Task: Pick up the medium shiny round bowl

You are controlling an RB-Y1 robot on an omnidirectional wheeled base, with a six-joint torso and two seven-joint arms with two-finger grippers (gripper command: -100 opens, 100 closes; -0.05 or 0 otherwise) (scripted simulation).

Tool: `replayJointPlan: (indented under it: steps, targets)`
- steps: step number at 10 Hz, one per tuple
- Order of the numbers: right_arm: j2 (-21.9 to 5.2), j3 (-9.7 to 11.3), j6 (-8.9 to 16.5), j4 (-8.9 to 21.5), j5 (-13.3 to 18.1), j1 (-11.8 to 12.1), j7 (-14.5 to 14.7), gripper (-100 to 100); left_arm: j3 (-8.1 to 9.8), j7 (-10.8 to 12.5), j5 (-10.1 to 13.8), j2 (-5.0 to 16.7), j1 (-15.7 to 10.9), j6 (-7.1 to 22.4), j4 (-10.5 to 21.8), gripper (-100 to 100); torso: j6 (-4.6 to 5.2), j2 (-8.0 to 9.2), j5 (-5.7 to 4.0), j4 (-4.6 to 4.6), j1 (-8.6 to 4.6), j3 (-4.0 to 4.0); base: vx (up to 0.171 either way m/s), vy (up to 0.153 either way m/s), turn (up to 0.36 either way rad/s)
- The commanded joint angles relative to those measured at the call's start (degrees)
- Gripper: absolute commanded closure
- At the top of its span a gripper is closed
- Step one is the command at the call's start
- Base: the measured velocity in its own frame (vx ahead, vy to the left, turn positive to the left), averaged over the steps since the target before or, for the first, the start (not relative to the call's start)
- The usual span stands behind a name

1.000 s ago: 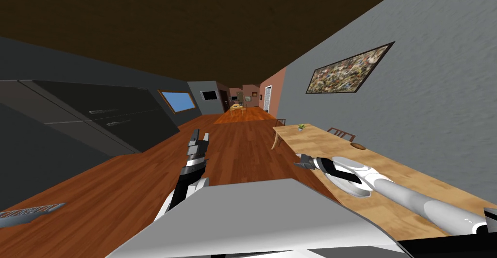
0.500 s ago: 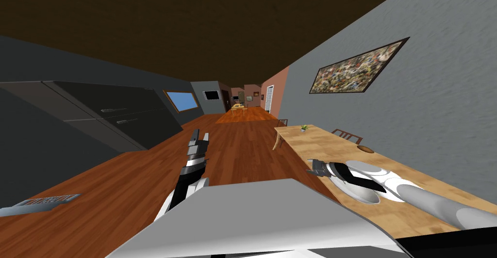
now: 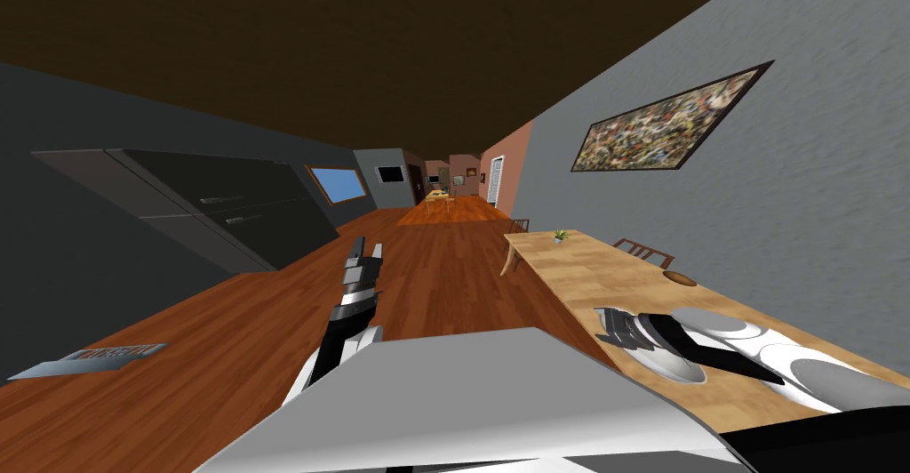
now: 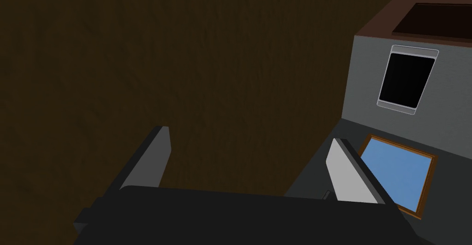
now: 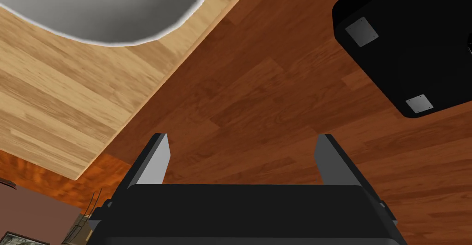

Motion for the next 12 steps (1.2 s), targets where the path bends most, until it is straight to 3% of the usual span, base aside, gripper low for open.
replayJointPlan:
  steps: [1,10,11,12]
  targets:
    - [0.57,0.91,-0.23,2.78,0.8,-1.1,0.22,-100,0.0,0.0,0.0,0.0,0.0,0.0,0.0,0,0.0,0.0,0.0,0.0,0.0,0.0,-0.005,-0.022,0.009]
    - [0.32,4.05,-0.5,10.02,2.4,2.08,0.82,-100,0.0,0.0,0.0,0.0,0.0,0.0,0.0,0,-0.01,-0.03,-0.03,0.0,-0.1,-0.01,-0.005,-0.028,0.009]
    - [0.98,3.7,-1.61,11.52,2.31,1.09,1.92,-100,0.0,0.0,0.0,0.0,0.0,0.0,0.0,0,-0.01,0.01,-0.04,0.0,-0.13,0.0,-0.011,-0.029,0.0]
    - [0.95,3.74,-1.51,11.49,2.32,1.19,1.88,0,0.0,0.0,0.0,0.0,0.0,0.0,0.0,0,-0.03,-0.01,-0.02,0.0,-0.03,0.0,-0.002,-0.005,0.001]
